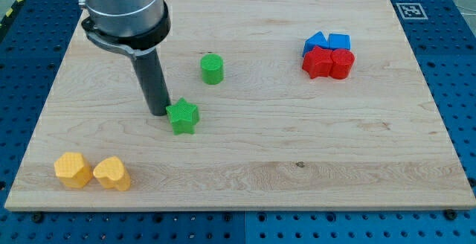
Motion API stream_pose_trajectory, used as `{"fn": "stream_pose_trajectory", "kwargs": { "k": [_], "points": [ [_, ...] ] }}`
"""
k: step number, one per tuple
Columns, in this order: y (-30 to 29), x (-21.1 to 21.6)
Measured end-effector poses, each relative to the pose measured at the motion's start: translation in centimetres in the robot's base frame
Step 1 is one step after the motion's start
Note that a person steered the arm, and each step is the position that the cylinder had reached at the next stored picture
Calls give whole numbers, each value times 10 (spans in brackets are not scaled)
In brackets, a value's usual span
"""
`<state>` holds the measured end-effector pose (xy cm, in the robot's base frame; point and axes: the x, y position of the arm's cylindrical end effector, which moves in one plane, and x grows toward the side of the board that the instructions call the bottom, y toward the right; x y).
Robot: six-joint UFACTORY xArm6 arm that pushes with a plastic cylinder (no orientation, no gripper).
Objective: Move the green star to the top left side of the yellow hexagon
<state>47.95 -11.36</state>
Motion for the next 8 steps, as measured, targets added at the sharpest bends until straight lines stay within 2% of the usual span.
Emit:
{"fn": "stream_pose_trajectory", "kwargs": {
  "k": [2, 3, 4, 6, 7, 8],
  "points": [
    [99, -23],
    [132, -16],
    [99, 4],
    [-18, 19],
    [6, 9],
    [35, 34]
  ]
}}
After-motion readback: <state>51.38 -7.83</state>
